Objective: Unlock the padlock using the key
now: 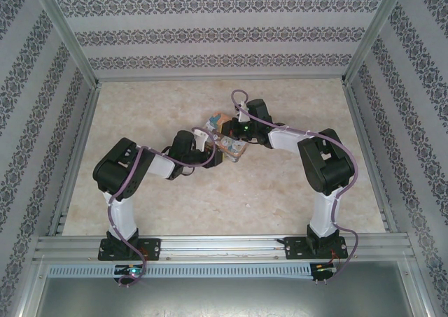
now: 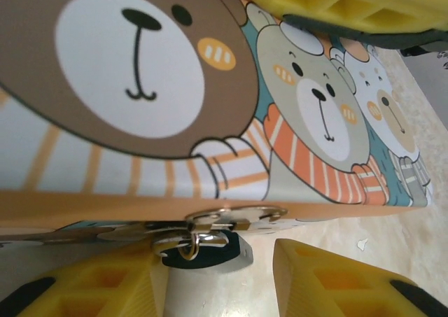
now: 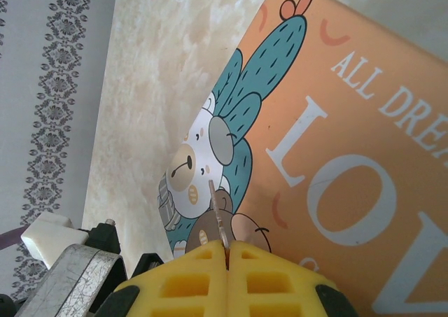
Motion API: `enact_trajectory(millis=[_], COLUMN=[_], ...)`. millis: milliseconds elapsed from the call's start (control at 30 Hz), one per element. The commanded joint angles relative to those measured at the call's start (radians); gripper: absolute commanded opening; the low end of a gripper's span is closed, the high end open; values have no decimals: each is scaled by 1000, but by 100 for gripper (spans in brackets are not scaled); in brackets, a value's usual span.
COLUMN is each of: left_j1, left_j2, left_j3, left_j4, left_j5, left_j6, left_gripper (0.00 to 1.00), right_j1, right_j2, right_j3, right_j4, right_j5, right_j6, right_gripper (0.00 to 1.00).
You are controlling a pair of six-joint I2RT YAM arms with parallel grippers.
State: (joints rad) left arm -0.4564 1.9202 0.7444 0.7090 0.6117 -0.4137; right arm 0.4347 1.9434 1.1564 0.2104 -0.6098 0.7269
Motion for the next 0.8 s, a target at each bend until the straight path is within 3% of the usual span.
enact_trajectory(millis=[0,367,767], left_j1=[-20,-20,-20], left_j2=[-5,6,28], left_j3=[-21,10,78], left_j4=[63,61,-56], left_j5=[29,-27,-72], left_j6=[-23,-86,-172], left_gripper=[42,42,33], right_j1=[16,18,25], right_j2=[29,26,10], right_j3=[-32,-35,-50], right_j4=[-146,-149,-145], right_j5=[19,19,24], right_j6=[-18,-21,-13], right_gripper=[0,0,0])
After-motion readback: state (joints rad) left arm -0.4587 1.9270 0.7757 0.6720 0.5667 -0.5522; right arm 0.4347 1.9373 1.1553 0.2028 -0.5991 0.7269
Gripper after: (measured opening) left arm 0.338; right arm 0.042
